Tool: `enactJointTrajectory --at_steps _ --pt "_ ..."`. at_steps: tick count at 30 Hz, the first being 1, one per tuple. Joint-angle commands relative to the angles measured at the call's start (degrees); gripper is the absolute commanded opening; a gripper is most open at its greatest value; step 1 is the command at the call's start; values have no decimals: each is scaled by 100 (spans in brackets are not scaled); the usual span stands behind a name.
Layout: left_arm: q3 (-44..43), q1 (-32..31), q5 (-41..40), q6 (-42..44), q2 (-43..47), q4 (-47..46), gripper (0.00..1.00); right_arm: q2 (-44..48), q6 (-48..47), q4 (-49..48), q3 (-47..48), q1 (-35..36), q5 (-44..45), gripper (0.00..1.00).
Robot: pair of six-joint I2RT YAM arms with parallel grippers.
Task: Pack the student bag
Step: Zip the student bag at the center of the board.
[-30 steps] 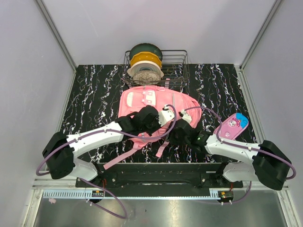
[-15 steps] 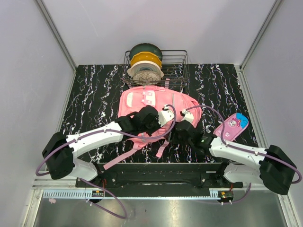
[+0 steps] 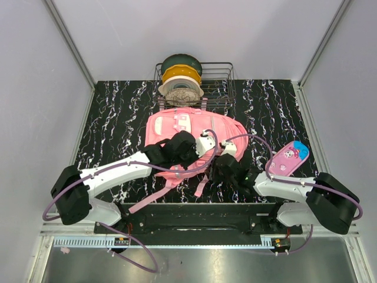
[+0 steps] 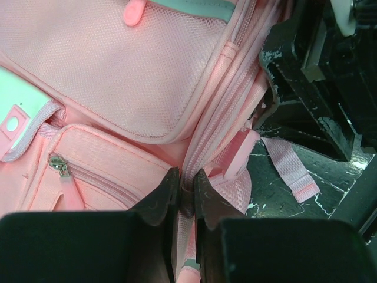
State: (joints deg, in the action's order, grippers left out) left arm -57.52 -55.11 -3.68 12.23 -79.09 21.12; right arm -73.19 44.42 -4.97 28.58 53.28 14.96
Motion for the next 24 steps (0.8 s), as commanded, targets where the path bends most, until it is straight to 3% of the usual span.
enactJointTrajectory --at_steps 1,5,8,10,15,18,19,20,24 --pt "-234 -35 333 -203 394 -301 0 -2 -452 -821 -71 16 25 38" --pt "-242 -35 474 -212 368 -319 0 -37 -479 -1137 -142 -10 -177 22" --pt "-251 -35 491 -212 368 -346 0 -134 -478 -1155 -98 -10 -239 16" --pt "-251 -35 500 -221 377 -363 0 -196 -461 -1164 -98 -19 -239 4" --pt "-234 -35 509 -239 403 -381 0 -214 -452 -1155 -89 -28 -213 0" --pt "-207 -35 509 -256 429 -399 0 -170 -461 -1146 -124 -28 -160 30" --pt "-216 -35 535 -247 438 -407 0 -178 -461 -1146 -142 -28 -143 50" --pt "-216 -35 553 -247 438 -399 0 -170 -452 -1094 -133 -28 -90 54" --pt "-172 -26 676 -186 473 -451 0 -213 -522 -1120 -142 -194 -247 53"
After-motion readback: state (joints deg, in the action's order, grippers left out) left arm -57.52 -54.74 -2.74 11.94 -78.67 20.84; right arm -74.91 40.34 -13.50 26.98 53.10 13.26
